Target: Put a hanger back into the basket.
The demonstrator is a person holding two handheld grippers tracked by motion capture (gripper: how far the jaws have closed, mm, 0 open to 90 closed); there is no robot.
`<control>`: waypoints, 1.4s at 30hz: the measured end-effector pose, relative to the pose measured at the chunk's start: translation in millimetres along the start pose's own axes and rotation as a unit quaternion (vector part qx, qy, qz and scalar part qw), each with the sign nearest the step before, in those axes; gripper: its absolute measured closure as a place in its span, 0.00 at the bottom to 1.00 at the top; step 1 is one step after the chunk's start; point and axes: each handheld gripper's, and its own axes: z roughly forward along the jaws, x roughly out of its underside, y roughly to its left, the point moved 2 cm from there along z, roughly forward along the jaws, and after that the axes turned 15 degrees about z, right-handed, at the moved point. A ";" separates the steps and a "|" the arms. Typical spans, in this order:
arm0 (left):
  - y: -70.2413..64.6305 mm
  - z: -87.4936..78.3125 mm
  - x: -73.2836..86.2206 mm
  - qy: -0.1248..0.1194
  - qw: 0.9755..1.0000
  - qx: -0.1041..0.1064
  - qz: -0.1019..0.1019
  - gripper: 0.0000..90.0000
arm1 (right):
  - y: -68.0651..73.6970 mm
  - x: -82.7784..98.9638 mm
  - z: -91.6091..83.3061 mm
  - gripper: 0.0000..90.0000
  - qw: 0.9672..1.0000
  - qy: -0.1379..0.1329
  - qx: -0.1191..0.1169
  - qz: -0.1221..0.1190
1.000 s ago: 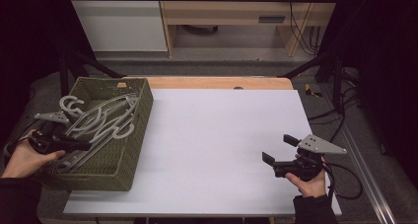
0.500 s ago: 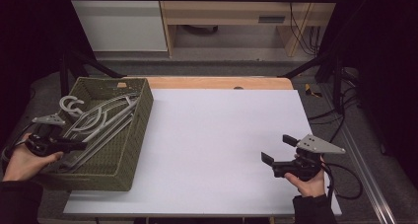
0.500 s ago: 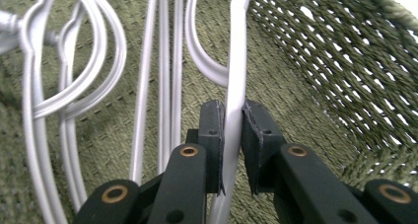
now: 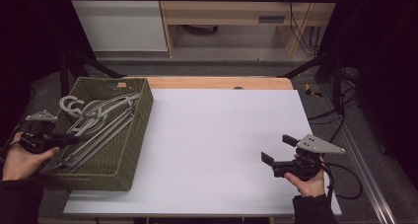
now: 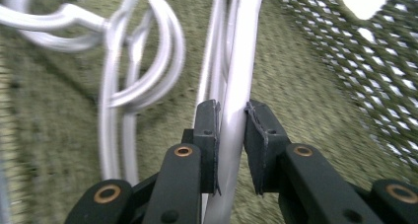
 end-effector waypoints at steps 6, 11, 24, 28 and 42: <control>5.6 2.3 -1.2 0.023 0.998 -0.050 -0.010 0.84 | -0.6 -0.2 -0.8 0.02 1.000 -0.002 -0.001 0.002; 11.8 8.0 -0.1 0.047 0.995 -0.079 -0.031 0.83 | -0.7 -0.3 -1.1 0.02 1.000 -0.001 -0.003 0.003; 13.4 4.9 1.6 0.028 0.992 -0.111 -0.053 0.64 | -0.2 -0.8 -1.8 0.02 1.000 -0.003 -0.003 0.000; 0.1 -4.0 -4.9 -0.030 0.994 -0.098 -0.049 0.58 | 0.4 -1.2 -2.0 0.03 1.000 -0.008 -0.001 0.003; -79.5 -22.6 -40.9 -0.216 0.976 -0.023 0.003 0.32 | -0.3 -2.8 -6.4 0.02 1.000 -0.025 0.005 0.004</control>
